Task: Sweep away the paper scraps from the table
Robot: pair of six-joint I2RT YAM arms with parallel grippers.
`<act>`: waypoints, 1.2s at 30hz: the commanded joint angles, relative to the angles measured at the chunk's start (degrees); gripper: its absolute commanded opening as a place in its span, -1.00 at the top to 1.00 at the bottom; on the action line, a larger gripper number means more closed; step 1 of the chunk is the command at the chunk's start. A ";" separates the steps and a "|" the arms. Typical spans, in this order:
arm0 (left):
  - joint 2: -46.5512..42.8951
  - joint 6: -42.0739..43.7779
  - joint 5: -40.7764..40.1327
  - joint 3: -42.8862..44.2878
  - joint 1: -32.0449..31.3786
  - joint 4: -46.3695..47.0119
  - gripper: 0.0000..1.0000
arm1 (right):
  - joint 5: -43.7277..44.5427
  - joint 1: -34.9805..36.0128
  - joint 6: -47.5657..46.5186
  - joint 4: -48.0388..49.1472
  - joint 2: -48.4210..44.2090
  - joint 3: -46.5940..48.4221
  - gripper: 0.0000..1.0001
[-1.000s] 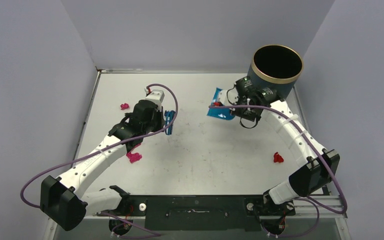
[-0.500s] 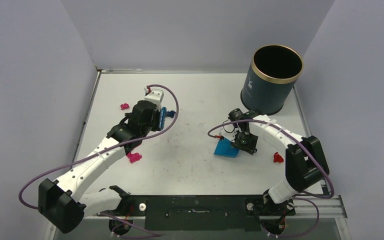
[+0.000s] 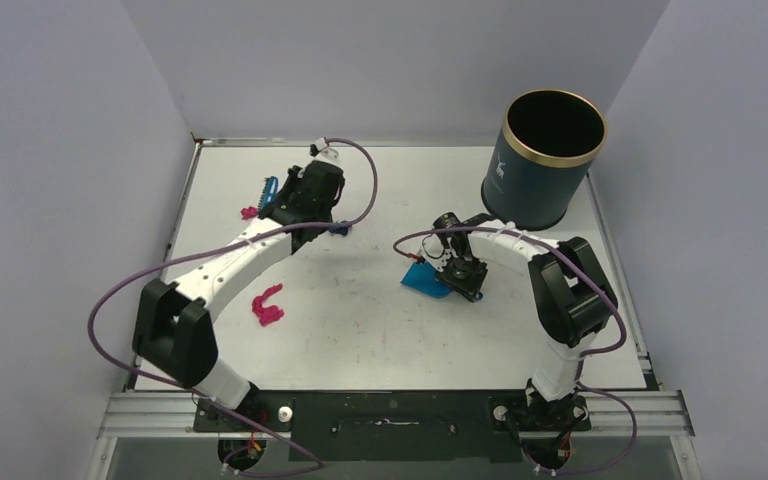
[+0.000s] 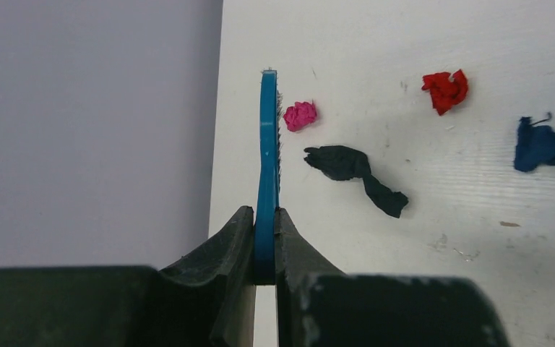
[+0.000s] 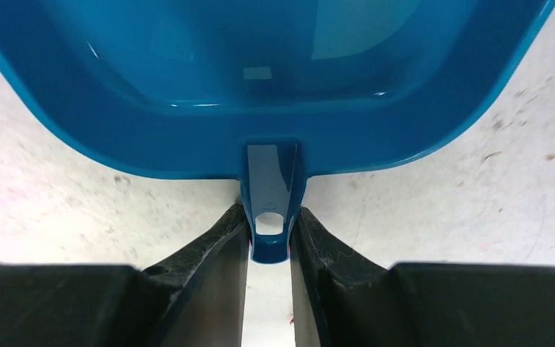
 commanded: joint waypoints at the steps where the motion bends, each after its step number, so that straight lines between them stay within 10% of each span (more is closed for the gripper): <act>1: 8.67 3.38 -7.87 6.32 2.36 -3.64 1.00 | -3.79 1.65 4.11 4.45 1.10 3.40 0.88; 6: 15.60 4.44 -5.98 12.76 3.77 -2.74 1.00 | -3.14 2.04 3.39 11.57 1.70 0.31 0.54; 10: 18.60 3.31 -2.83 17.82 5.30 -4.99 1.00 | -6.78 0.35 1.85 15.49 0.30 -2.97 -0.21; 14: 17.80 5.47 -1.75 17.32 5.50 -2.29 1.00 | -12.96 -2.82 0.15 17.03 -4.24 -5.68 -0.36; 23: 18.52 5.00 4.45 17.54 7.08 -2.54 1.00 | -15.79 -6.06 -3.23 20.12 -10.06 -12.09 -0.07; 30: 17.97 0.92 8.52 20.78 5.66 -7.44 1.00 | -16.71 -7.06 -2.97 17.38 -11.30 -11.18 0.88; 36: 13.48 -4.76 12.75 22.38 -0.20 -11.40 1.00 | -11.73 -7.80 -3.16 9.42 -19.62 -7.03 0.89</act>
